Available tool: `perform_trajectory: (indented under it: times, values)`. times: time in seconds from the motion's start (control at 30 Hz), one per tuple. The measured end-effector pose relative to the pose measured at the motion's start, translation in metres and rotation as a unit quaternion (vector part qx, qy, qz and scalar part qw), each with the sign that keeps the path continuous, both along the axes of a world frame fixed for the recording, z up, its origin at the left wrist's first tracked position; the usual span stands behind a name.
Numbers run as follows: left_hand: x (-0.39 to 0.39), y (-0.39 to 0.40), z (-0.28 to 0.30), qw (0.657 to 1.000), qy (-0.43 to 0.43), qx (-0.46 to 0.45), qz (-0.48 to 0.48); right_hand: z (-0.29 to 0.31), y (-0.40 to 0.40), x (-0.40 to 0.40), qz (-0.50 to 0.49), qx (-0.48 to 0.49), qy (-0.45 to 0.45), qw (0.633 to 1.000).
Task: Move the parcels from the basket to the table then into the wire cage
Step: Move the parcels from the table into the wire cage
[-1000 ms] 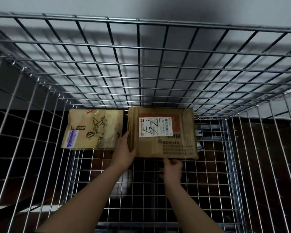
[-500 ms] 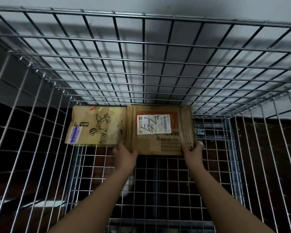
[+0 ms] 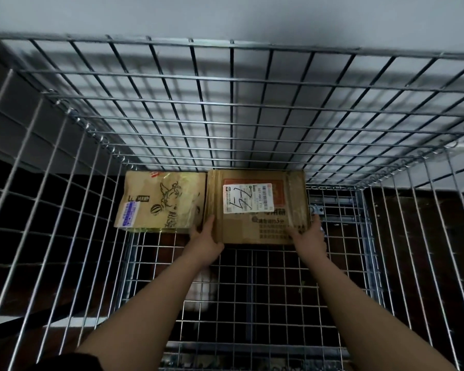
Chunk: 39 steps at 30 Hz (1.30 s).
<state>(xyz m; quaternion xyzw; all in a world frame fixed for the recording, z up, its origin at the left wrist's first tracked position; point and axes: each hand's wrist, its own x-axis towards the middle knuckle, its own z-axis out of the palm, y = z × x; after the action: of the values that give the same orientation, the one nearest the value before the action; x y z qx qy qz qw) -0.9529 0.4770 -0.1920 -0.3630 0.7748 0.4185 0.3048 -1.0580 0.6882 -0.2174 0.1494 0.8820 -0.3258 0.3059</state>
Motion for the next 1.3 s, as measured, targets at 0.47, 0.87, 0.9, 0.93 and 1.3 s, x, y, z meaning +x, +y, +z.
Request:
perform_trajectory:
  times: [0.47, 0.87, 0.9, 0.93, 1.3]
  values:
    - [0.037, -0.013, 0.281, 0.989, 0.068, -0.124, 0.044, 0.303, -0.047, 0.058, 0.146, 0.039, 0.067, 0.986]
    - [0.139, -0.016, 0.474, 0.962, 0.151, -0.199, 0.113, 0.485, -0.085, 0.122, 0.251, -0.034, 0.172, 0.952]
    - [0.151, -0.017, 0.485, 0.958, 0.157, -0.207, 0.122, 0.495, -0.088, 0.130, 0.258, -0.039, 0.175, 0.949]
    - [0.166, -0.019, 0.499, 0.955, 0.158, -0.213, 0.134, 0.507, -0.092, 0.140, 0.269, -0.045, 0.181, 0.945]
    - [0.296, -0.069, 0.575, 0.893, 0.202, -0.247, 0.318, 0.577, -0.173, 0.225, 0.394, -0.122, 0.200, 0.889]
